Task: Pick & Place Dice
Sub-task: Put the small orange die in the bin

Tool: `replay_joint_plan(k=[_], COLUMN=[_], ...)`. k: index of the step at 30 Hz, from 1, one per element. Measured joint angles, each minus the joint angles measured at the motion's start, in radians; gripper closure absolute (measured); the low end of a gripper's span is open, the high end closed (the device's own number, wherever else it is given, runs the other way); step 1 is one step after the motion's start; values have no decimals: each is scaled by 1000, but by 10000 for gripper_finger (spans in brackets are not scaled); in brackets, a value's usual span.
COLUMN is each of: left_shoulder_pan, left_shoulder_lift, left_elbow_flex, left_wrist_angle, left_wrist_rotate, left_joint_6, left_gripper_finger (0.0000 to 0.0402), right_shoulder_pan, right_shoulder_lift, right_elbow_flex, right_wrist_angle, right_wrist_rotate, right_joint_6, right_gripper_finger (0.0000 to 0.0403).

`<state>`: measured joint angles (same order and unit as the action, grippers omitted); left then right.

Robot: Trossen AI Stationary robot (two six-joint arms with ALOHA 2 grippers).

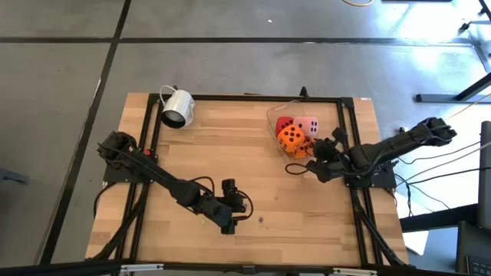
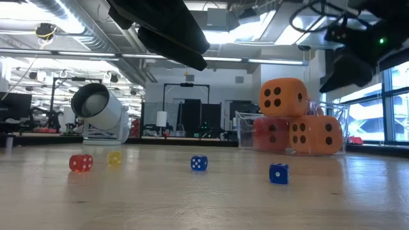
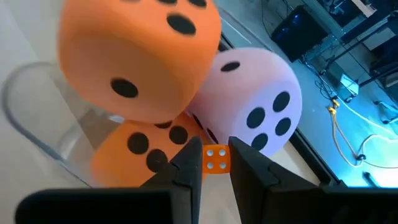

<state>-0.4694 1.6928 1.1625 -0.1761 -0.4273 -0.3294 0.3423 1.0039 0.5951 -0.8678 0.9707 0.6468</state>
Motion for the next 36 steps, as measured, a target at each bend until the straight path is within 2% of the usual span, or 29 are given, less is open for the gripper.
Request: replay_joint_plan(k=[9,16,25,36], left_shoulder_pan=[0,0,0,0], left_shoulder_lift=[0,0,0,0], left_elbow_flex=[0,0,0,0], left_wrist_angle=[0,0,0,0], left_wrist_rotate=[1,1,1,3], left_joint_6=[-5,-7,-7,-7], left_gripper_finger=[107,107,107,107], right_shoulder_pan=[-30,-32,-56,-86], right_shoulder_lift=[0,0,0,0], right_elbow_flex=[-70,-87,-87,-88], right_wrist_angle=[154,228,246,411], right_wrist_rotate=[-17,-48,-47,-81], right_joint_6=[-114,-239,-288,-253], right_gripper_finger=[336,287,235,225])
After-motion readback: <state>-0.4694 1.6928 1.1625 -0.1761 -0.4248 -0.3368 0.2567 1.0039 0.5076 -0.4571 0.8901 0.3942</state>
